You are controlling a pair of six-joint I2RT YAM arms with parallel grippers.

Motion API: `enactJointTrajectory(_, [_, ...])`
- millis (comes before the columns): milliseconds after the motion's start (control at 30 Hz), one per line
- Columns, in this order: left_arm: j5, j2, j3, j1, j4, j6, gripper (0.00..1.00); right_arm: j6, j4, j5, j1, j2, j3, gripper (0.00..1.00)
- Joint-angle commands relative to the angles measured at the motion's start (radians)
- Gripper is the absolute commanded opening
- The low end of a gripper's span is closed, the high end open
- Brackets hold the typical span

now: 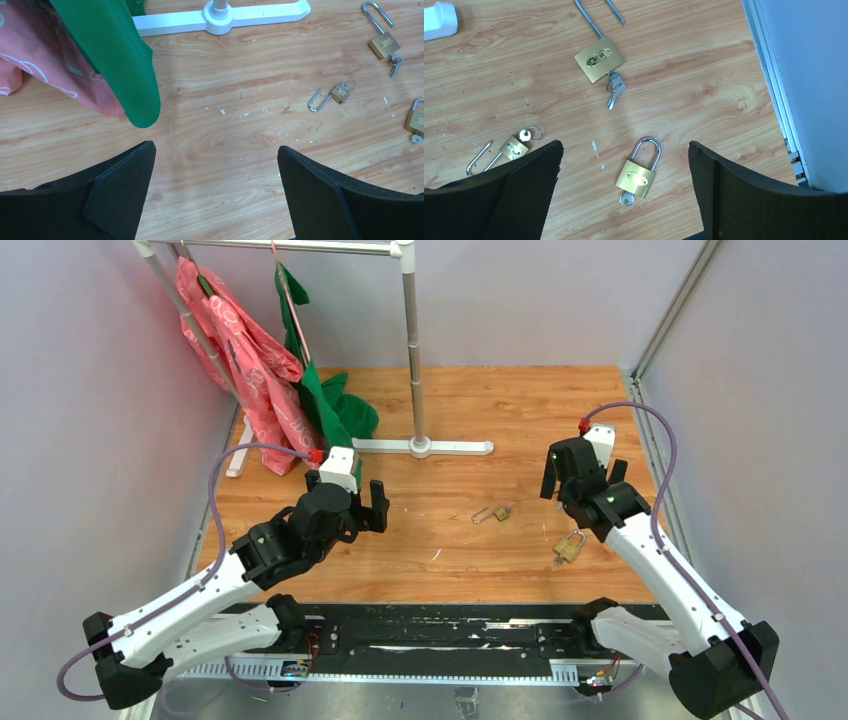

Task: Lock with the key
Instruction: Pick up the lock from the center of the board.

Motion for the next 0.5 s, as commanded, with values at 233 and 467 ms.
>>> enactJointTrajectory(233, [-0.01, -0.021, -0.006, -0.007, 0.042, -0.017, 1.0, -0.002, -0.005, 0.023, -0.012, -0.053, -0.022, 0.98])
enactJointTrajectory(467, [0.064, 0.03, -0.01, -0.007, 0.086, -0.042, 1.0, -0.02, -0.001, -0.014, -0.012, -0.074, -0.033, 0.94])
